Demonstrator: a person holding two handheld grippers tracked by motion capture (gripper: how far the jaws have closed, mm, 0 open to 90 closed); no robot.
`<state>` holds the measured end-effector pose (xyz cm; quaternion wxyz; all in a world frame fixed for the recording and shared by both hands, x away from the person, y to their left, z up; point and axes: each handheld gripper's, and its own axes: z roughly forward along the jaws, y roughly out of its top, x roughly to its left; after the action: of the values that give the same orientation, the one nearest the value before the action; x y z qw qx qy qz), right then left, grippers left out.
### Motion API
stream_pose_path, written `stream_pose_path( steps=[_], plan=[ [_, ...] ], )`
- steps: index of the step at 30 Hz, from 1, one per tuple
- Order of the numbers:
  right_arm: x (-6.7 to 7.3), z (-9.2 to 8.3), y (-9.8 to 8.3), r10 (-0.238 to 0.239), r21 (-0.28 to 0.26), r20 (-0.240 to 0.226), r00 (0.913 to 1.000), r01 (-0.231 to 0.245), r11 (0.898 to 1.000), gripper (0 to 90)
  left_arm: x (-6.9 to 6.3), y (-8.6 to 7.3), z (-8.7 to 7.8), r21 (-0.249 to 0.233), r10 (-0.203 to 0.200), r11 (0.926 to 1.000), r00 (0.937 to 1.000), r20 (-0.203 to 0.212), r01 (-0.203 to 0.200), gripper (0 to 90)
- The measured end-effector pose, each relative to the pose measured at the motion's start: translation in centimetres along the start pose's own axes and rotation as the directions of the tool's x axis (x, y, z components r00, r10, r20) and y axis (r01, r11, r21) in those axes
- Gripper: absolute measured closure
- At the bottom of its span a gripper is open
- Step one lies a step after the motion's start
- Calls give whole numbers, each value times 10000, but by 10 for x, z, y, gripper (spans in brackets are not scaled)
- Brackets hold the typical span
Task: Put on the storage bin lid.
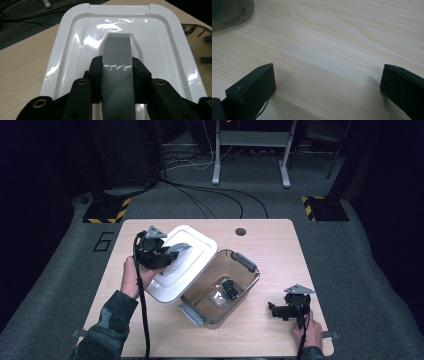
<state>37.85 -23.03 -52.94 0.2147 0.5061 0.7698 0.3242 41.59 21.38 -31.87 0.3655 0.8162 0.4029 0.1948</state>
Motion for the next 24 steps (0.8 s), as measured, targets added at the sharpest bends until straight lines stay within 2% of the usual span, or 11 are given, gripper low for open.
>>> stream_pose_path(
  steps=[13, 24],
  plan=[
    [0, 0, 0, -7, -4, -3, 10000, 7, 10000, 0, -26, 5, 10, -13, 241, 9997, 9986, 481, -241, 668],
    [0, 0, 0, -6, -8, -18, 10000, 6, 10000, 0, -39, 6, 18, -2, 315, 9995, 9963, 803, -316, 667]
  ],
)
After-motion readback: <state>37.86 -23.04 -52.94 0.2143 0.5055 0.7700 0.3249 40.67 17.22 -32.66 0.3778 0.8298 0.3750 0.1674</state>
